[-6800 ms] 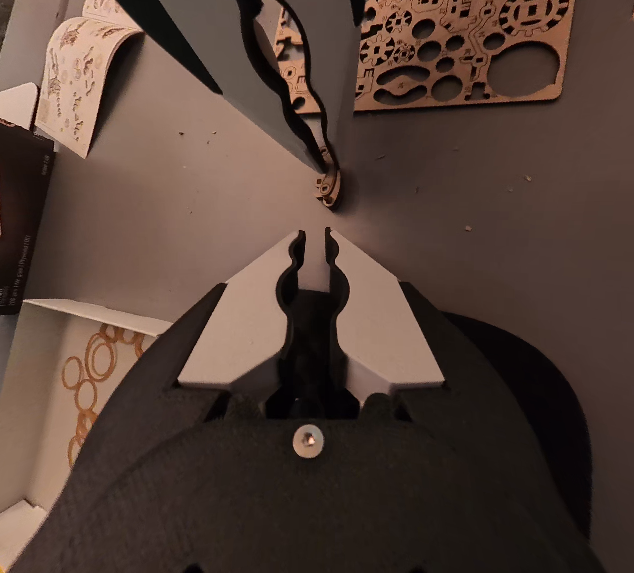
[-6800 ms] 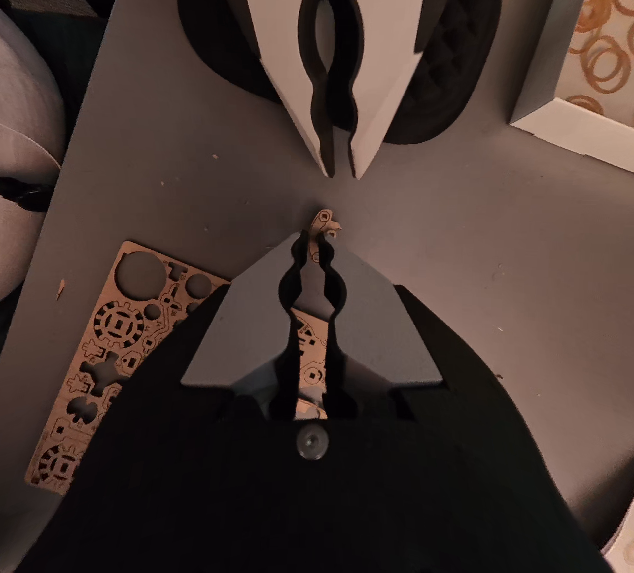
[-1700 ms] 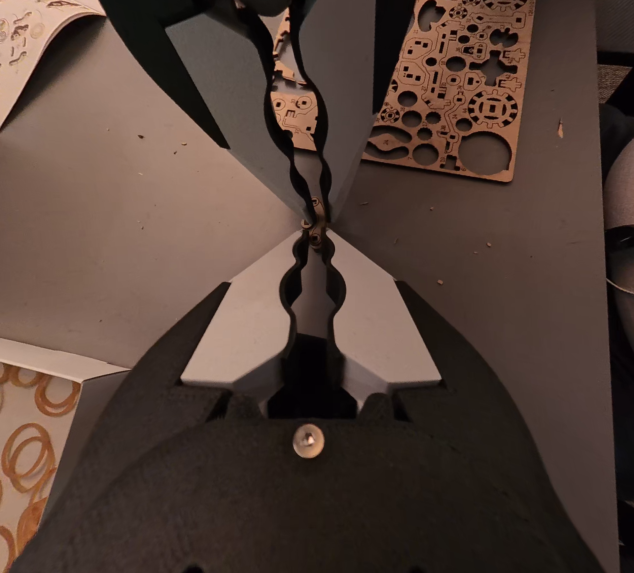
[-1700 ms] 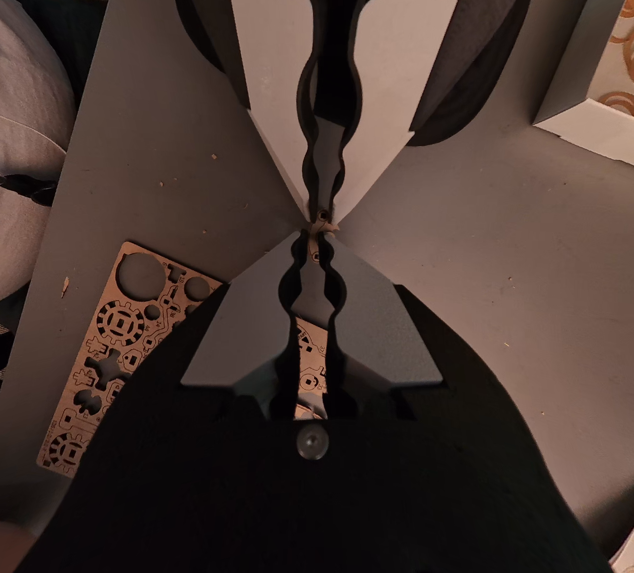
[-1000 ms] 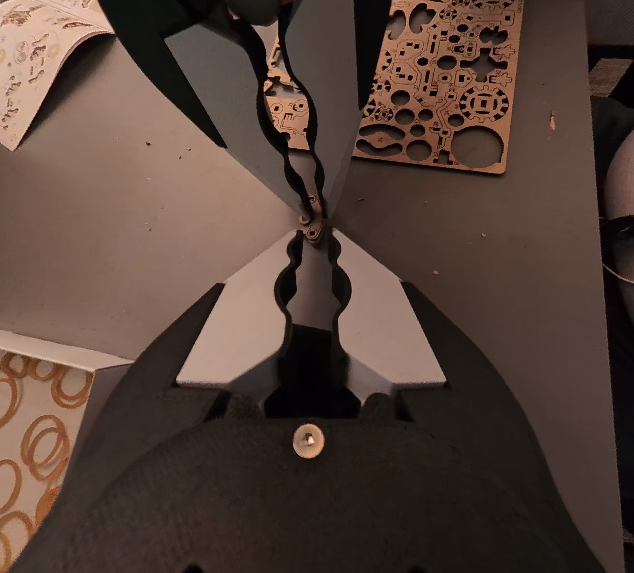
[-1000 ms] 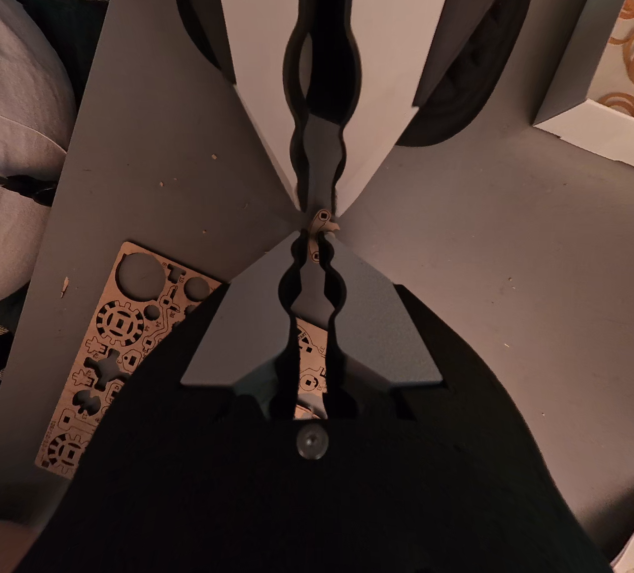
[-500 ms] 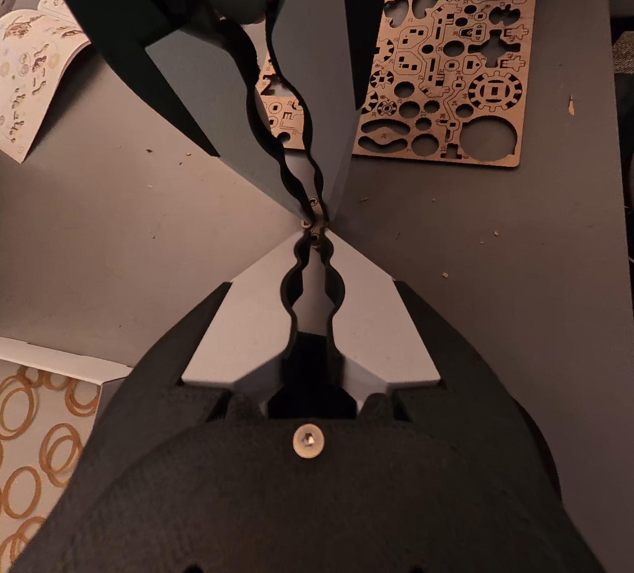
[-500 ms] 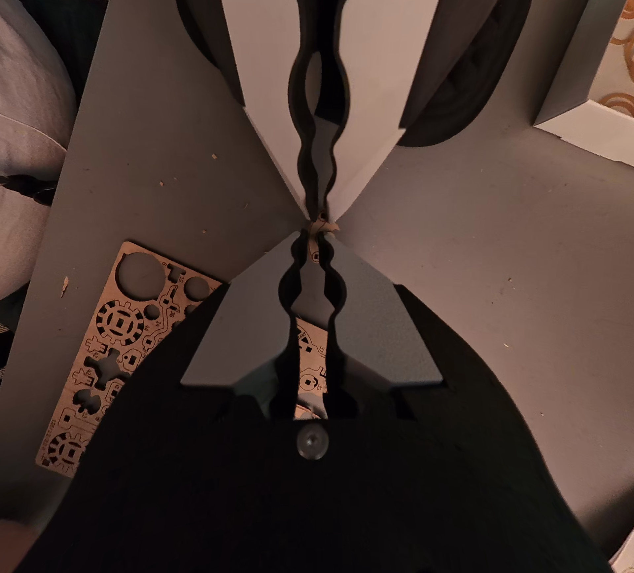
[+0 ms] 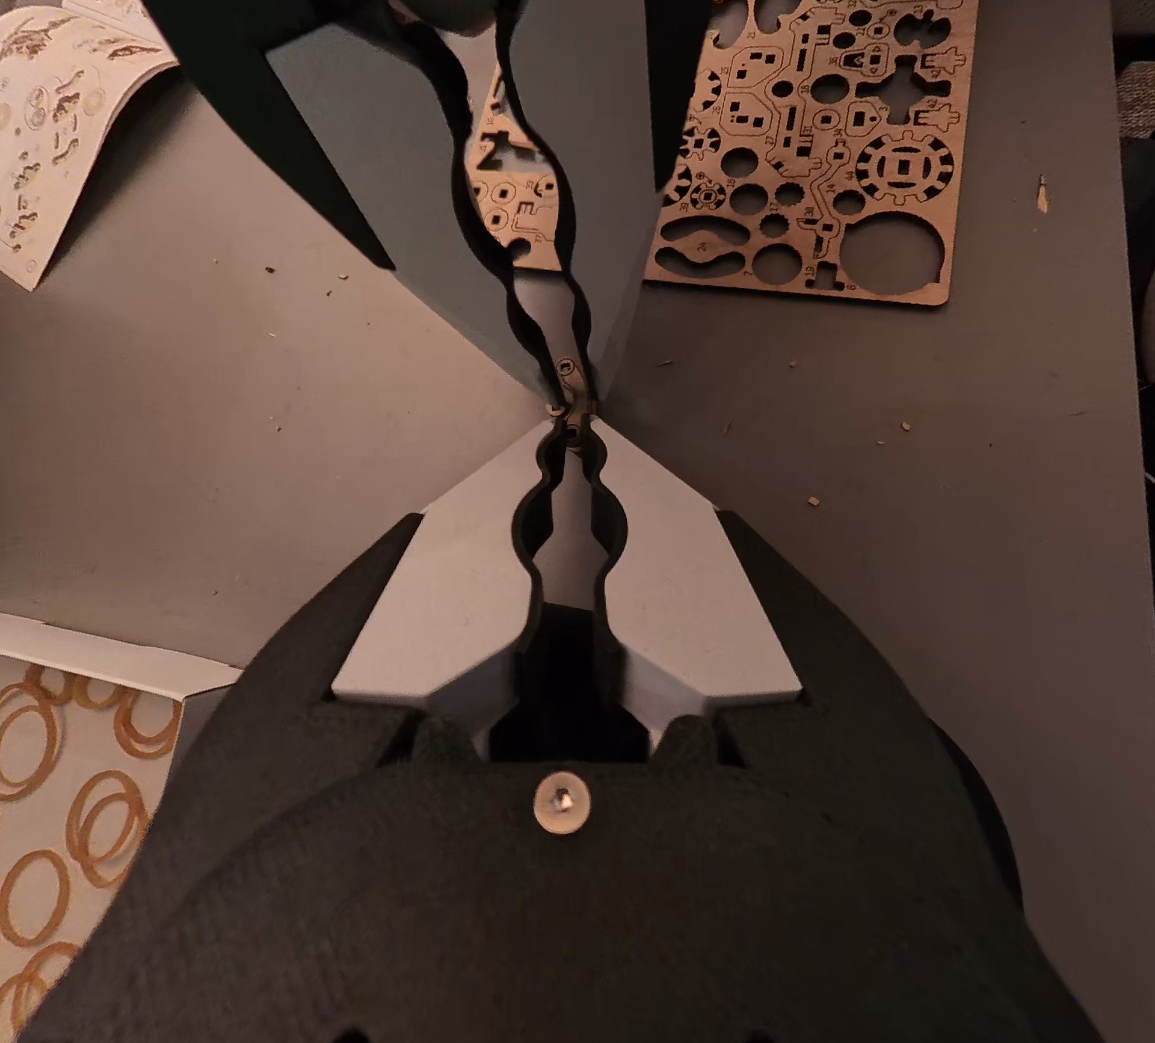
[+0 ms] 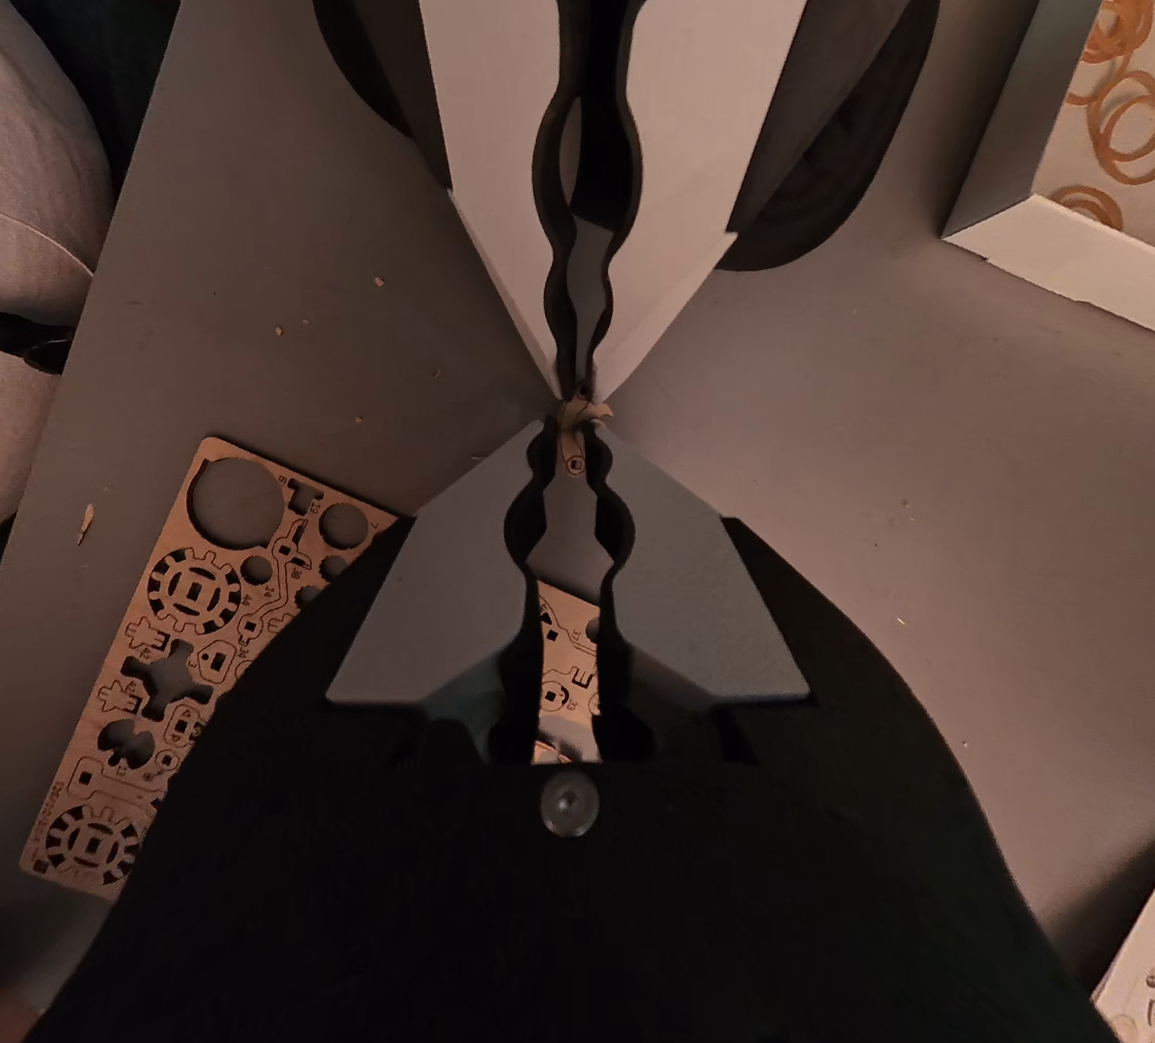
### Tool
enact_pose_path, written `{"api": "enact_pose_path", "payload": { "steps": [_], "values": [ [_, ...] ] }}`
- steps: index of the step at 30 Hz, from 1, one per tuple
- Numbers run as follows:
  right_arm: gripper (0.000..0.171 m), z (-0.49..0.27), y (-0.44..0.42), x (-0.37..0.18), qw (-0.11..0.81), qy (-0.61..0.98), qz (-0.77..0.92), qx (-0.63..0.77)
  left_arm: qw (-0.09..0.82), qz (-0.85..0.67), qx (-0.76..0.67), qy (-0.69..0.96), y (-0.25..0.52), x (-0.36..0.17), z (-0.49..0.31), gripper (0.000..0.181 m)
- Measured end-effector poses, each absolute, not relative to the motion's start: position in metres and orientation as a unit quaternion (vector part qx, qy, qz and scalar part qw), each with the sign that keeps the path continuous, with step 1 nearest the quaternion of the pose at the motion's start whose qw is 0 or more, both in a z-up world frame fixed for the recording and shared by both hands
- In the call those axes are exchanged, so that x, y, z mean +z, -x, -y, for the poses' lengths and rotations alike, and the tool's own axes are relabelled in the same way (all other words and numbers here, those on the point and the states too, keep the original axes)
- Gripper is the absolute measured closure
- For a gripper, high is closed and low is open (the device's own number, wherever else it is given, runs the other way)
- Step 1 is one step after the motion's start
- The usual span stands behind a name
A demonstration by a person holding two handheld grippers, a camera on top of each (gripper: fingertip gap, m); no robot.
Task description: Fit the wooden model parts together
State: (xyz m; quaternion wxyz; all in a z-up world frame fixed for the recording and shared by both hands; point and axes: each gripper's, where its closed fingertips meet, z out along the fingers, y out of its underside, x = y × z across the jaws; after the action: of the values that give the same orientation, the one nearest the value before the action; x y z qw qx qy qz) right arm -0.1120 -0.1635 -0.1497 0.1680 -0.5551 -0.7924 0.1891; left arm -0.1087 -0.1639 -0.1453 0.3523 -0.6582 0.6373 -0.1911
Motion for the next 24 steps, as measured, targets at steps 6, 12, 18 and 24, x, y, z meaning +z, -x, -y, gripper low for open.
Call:
{"api": "enact_pose_path", "payload": {
  "steps": [6,12,18,24],
  "values": [
    [0.157,0.156,0.097,-0.137,0.199,0.548,0.786,0.206,0.352,-0.639,-0.192,0.657,0.108,-0.145,0.165,0.178],
    [0.162,0.158,0.094,-0.134,0.24,0.505,0.791,0.248,0.353,-0.639,-0.191,0.656,0.108,-0.145,0.165,0.178],
    [0.162,0.161,0.097,-0.145,0.223,0.502,0.791,0.27,0.354,-0.642,-0.19,0.653,0.108,-0.145,0.165,0.178],
    [0.16,0.162,0.102,-0.145,0.231,0.494,0.793,0.273,0.353,-0.641,-0.191,0.654,0.108,-0.145,0.165,0.178]
  ]
}}
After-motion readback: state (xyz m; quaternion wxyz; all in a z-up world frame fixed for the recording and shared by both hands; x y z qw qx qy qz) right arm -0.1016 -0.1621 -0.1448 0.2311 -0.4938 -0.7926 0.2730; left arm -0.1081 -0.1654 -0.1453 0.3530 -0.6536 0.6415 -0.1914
